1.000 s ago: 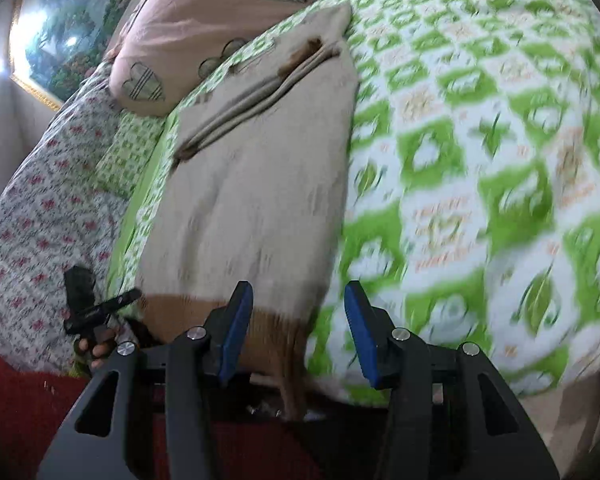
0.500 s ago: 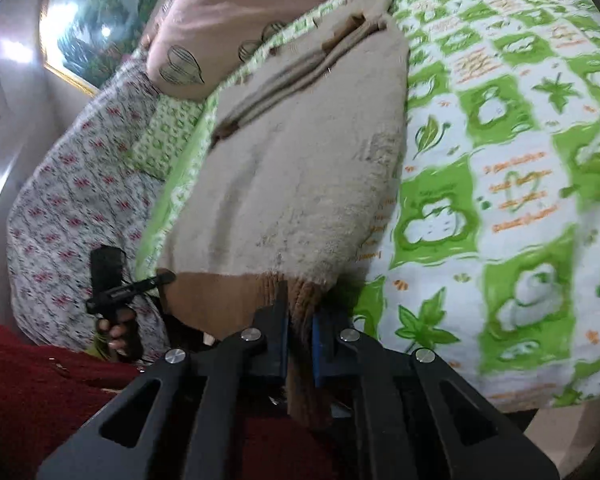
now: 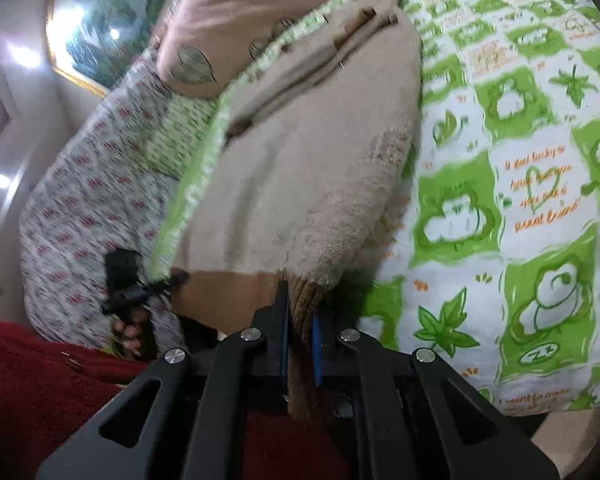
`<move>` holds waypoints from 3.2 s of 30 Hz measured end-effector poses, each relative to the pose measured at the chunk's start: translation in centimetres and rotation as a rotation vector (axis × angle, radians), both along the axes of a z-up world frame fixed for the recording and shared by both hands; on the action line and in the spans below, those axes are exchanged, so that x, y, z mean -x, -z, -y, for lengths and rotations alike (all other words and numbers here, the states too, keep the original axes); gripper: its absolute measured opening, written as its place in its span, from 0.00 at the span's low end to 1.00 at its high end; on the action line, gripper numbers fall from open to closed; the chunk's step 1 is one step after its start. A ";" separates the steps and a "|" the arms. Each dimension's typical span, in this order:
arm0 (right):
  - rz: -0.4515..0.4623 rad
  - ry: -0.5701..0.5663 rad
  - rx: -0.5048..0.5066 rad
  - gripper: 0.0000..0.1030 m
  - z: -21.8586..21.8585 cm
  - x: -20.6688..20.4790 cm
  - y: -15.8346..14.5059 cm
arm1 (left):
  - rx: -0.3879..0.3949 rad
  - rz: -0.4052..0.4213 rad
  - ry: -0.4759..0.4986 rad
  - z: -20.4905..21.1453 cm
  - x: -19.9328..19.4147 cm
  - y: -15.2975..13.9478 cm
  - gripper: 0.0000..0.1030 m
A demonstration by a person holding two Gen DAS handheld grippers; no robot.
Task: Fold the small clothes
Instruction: 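Grasp the brown ribbed hem with both grippers, then lift the hem with both grippers and fold it toward the collar, release, then withdraw both grippers from the folded sweater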
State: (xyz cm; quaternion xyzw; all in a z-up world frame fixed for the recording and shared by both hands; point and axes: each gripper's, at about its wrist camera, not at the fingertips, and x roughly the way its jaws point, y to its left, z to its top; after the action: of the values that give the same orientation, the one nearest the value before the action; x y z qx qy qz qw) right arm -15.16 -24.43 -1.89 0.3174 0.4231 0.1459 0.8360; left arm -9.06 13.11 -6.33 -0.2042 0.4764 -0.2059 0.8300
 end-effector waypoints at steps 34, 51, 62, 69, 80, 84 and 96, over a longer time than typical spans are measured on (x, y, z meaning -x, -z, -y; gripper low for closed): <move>0.211 0.253 0.117 0.10 11.3 -29.0 -9.5 | -0.023 0.326 -0.164 -0.5 -33.2 -11.4 0.06; 0.106 0.368 0.213 0.43 13.5 -29.6 -6.2 | -0.054 0.189 -0.150 0.1 -33.5 -6.2 0.21; 0.006 -0.172 0.454 0.43 0.5 -31.6 -1.9 | -0.179 0.090 0.104 11.1 -32.5 -2.8 0.29; -0.012 0.023 0.573 0.43 5.4 -36.1 -3.8 | -0.250 0.122 -0.056 6.3 -38.3 -5.1 0.29; 0.053 0.325 0.430 0.44 10.2 -32.6 -6.0 | -0.163 0.186 -0.367 -2.0 -37.6 -8.0 0.44; 0.070 0.294 0.434 0.45 8.6 -32.1 -6.6 | -0.082 0.182 -0.396 -3.0 -35.4 -8.6 0.44; 0.110 0.296 0.340 0.52 6.2 -28.7 -8.2 | -0.019 0.127 -0.297 2.2 -25.8 -6.8 0.50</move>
State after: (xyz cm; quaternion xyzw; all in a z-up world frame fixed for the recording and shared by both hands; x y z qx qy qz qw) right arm 13.57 -30.63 6.32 0.2221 0.3443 -0.0349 0.9115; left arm 16.77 10.92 0.49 -0.2514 0.3893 -0.0888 0.8817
